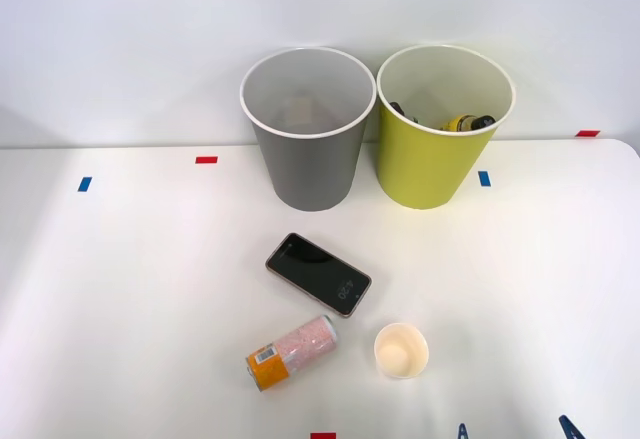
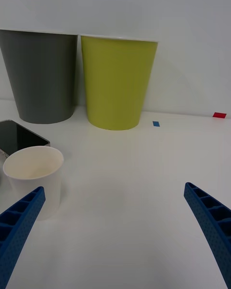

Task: Put cans in the gray bin, plastic bottles in the light green bin

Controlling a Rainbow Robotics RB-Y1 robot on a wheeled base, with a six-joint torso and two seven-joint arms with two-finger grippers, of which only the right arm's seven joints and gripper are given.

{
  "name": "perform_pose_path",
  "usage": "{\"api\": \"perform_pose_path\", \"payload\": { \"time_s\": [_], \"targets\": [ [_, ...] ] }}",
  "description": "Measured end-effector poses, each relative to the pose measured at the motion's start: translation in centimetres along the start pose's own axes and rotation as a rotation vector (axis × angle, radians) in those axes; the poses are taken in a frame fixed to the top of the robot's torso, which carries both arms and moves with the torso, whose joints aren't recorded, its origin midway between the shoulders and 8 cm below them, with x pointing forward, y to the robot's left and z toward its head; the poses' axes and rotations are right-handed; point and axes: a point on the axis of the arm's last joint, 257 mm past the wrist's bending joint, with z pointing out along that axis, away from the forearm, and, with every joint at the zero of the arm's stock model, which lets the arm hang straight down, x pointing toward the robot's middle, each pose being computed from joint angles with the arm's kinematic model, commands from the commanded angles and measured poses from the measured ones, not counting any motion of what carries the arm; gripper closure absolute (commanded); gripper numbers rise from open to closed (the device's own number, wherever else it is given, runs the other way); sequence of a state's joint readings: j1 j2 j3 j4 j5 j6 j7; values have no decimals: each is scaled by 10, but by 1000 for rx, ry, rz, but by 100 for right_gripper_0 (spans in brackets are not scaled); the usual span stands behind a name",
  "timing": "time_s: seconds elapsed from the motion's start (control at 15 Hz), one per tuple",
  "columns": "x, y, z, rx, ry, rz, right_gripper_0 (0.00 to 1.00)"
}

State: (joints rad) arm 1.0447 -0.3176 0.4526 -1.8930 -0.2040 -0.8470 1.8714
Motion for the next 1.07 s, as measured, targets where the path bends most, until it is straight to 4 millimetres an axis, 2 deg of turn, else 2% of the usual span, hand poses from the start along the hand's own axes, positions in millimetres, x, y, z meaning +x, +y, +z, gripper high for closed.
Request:
{"api": "perform_pose_path", "payload": {
  "time_s": [1.07],
  "targets": [
    [0,0,0,0,0,0,0]
  ]
}}
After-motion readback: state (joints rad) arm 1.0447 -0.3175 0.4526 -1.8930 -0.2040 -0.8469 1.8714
